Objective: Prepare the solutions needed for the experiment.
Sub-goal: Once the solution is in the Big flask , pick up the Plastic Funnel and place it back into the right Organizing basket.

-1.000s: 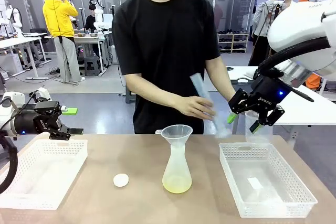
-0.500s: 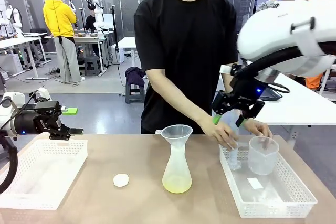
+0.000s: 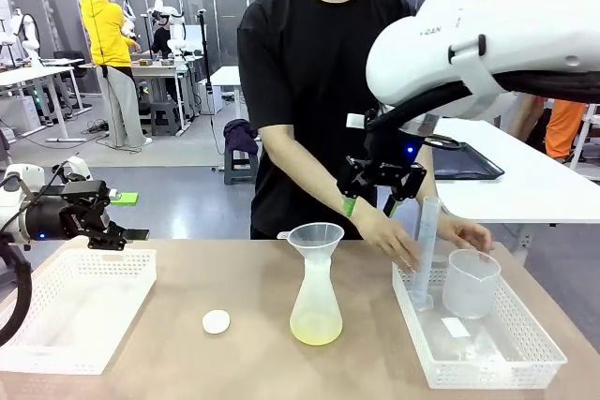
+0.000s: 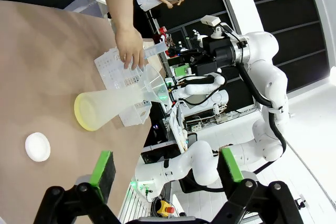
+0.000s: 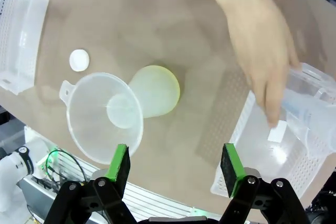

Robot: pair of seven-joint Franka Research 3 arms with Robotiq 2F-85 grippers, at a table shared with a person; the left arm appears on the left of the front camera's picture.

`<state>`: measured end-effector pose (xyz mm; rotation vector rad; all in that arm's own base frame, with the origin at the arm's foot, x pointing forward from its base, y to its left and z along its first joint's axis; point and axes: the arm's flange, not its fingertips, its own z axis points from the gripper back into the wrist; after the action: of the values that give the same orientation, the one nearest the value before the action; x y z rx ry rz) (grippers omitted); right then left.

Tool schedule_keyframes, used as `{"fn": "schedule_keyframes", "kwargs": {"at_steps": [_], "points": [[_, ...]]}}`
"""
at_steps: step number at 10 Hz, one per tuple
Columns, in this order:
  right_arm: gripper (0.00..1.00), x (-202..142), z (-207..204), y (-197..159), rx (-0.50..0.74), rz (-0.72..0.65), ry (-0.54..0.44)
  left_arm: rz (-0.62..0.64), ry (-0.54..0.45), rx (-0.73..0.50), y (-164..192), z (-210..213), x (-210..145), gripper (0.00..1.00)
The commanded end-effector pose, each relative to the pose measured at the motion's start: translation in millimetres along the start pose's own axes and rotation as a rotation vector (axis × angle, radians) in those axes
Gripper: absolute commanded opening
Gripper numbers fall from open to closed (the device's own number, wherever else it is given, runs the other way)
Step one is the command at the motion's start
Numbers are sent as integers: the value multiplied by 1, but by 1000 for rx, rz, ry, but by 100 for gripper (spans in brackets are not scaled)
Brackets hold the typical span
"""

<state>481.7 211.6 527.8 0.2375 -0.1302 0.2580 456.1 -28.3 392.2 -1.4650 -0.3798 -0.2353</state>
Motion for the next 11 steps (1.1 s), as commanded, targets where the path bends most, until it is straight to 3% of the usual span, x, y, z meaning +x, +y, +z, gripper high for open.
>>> {"fn": "schedule_keyframes", "kwargs": {"at_steps": [1,5,11], "points": [[87,14,-6,19,-21,-47,47,-20,-4,-1,0,1,0,100],[87,16,-23,46,-86,-104,62,-20,-4,-1,0,1,0,100],[87,2,-6,32,-60,-159,80,-20,-4,-1,0,1,0,100]]}}
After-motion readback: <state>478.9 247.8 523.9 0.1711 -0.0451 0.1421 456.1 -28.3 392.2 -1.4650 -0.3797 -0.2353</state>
